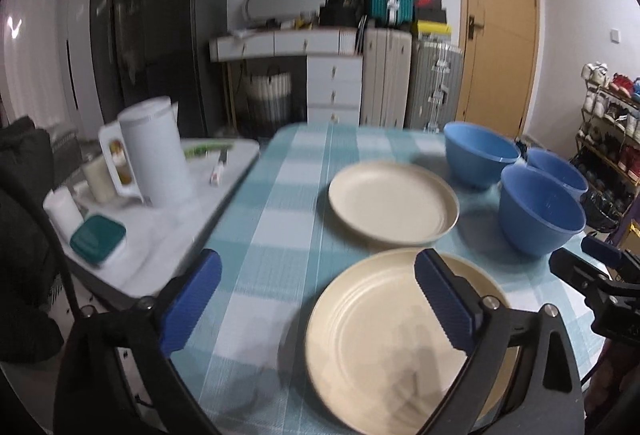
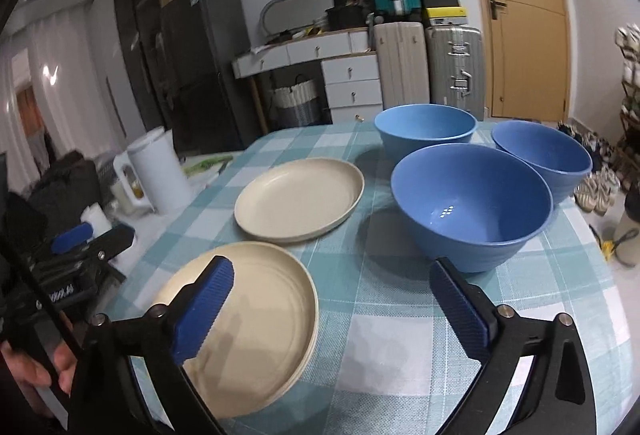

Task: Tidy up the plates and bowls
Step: 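Withdraw both grippers up and away from the plate stack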

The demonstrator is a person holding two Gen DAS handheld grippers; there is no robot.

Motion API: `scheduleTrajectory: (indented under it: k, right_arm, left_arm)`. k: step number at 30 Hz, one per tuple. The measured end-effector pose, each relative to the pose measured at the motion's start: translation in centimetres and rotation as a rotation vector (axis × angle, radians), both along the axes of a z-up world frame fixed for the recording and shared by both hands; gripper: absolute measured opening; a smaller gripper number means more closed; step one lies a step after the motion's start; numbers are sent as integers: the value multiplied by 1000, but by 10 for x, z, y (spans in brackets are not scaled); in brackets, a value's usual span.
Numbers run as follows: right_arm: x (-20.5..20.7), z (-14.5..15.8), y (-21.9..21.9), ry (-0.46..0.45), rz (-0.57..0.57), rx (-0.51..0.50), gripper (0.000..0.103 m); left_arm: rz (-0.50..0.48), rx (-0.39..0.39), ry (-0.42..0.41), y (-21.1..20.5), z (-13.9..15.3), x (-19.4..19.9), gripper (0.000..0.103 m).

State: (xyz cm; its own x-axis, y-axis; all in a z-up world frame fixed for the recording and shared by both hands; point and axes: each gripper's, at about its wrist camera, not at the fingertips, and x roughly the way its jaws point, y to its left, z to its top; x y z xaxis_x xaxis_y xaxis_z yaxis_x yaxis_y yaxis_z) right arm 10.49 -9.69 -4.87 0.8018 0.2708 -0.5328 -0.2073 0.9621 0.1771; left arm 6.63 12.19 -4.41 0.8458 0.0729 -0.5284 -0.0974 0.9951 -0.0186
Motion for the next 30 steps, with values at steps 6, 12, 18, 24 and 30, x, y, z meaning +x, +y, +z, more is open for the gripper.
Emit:
scheduleTrajectory:
  k: [6, 12, 18, 24, 30]
  right_arm:
    - [-11, 19, -10, -49, -37, 29, 102]
    - [-41, 43, -9, -246, -1, -56, 102]
    - [-71, 56, -6, -440, -33, -180, 102]
    - [-67, 53, -19, -390, -58, -86, 102]
    - [-48, 45, -31, -259, -82, 10, 102]
  left_arm:
    - [52, -2, -152, -4, 20, -15, 103]
    - [113, -38, -250, -5, 30, -20, 103]
    - [76, -64, -216, -17, 27, -8, 103]
    - [101, -48, -222, -28, 26, -4, 103]
    - [84, -41, -256, -21, 25, -11, 103]
